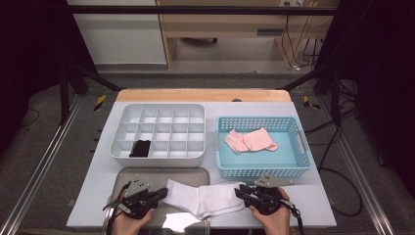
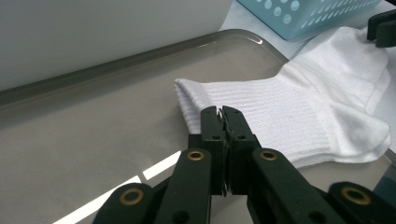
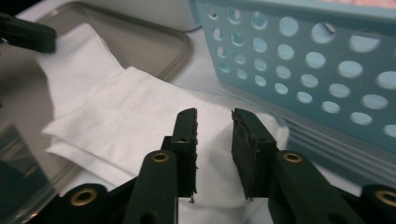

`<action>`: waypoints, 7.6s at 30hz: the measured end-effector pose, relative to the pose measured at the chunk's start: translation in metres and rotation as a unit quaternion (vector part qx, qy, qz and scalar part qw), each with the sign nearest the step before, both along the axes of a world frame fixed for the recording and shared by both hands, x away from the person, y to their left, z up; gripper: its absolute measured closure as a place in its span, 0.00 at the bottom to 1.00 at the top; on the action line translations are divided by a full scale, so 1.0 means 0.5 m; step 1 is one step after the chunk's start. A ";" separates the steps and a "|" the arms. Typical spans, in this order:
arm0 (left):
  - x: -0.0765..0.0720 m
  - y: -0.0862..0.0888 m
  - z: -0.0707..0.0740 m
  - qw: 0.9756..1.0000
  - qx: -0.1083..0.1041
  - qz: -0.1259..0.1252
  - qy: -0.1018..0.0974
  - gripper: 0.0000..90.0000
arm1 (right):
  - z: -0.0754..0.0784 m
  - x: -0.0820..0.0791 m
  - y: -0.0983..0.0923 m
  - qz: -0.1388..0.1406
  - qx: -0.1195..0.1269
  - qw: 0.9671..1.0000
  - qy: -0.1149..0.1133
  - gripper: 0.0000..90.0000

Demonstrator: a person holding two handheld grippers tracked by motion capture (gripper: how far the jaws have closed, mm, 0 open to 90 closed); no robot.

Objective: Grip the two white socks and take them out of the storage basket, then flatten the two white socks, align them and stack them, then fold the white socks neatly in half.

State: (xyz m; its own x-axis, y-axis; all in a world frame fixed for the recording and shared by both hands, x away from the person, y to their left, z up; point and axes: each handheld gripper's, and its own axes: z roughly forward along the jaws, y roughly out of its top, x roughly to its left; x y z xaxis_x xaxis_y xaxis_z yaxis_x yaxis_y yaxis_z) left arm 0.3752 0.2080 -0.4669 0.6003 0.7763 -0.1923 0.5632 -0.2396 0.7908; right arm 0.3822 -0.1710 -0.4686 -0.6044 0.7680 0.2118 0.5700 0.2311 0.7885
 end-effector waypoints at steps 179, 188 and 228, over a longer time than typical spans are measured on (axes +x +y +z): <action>0.027 -0.119 0.052 0.997 0.026 -0.063 -0.024 0.88 | 0.041 -0.029 -0.036 0.004 0.076 0.997 -0.007 0.91; 0.012 -0.011 0.001 0.999 0.047 -0.011 0.012 0.97 | 0.055 -0.028 -0.018 0.016 0.075 0.997 -0.014 0.91; -0.012 -0.006 -0.016 0.999 0.032 -0.025 0.018 0.98 | 0.031 0.027 0.299 0.156 -0.008 0.987 0.027 0.91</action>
